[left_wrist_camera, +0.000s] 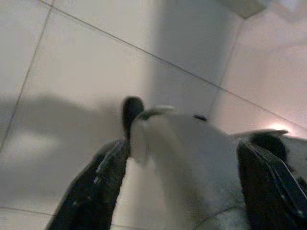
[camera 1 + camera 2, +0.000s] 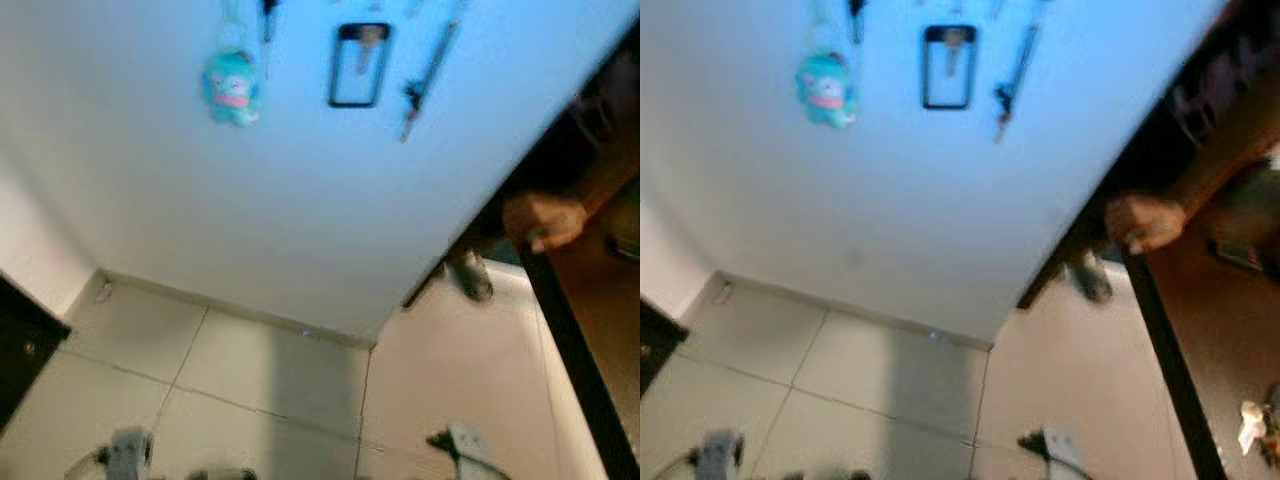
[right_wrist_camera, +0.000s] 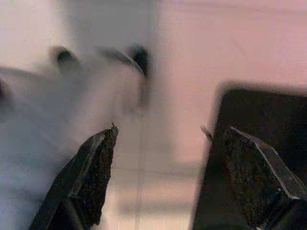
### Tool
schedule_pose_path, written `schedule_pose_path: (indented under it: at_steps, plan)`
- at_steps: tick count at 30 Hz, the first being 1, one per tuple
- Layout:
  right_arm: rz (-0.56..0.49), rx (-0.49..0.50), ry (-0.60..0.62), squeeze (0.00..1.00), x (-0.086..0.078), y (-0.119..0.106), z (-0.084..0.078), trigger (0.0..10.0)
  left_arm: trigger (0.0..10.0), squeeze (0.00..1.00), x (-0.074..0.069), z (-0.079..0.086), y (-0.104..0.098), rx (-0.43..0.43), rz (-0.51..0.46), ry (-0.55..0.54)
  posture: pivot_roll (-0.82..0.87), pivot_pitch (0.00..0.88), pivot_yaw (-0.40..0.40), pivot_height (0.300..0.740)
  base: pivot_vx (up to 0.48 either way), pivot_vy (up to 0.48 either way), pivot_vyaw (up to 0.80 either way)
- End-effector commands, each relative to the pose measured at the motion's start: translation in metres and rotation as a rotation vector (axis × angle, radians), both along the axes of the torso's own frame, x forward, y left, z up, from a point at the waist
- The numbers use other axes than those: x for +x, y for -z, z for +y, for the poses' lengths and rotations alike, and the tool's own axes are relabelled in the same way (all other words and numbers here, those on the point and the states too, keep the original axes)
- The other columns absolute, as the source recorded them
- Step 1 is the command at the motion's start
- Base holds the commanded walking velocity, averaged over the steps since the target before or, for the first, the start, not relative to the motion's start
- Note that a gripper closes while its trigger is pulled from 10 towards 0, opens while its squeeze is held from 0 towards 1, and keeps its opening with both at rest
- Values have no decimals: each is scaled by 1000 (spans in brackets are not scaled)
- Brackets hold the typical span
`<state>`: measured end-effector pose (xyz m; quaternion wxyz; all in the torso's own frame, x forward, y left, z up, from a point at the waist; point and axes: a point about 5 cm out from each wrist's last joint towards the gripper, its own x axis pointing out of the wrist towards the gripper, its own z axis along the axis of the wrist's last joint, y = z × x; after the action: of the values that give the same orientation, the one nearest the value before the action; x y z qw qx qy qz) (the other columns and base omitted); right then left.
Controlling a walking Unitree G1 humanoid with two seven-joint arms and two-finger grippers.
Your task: Hang keys on a hook
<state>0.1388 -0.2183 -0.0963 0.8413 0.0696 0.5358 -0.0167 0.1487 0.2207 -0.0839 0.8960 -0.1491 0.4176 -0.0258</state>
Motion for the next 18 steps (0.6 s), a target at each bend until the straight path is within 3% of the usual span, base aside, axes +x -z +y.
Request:
schedule_pose_path:
  at_steps: [1,9,18]
  plan:
    - [27,-14,19,0,-8,3,-1,10000,10000,0,-7,-2,5,39,43,4,143,76,-24,740,0,0,-788]
    - [36,-37,21,0,-9,4,-2,10000,10000,0,-28,-5,17,208,198,20,136,22,-28,740,0,0,-788]
    - [35,-55,34,0,-10,3,-8,10000,10000,0,-26,-14,19,226,194,79,141,0,-35,740,0,0,-788]
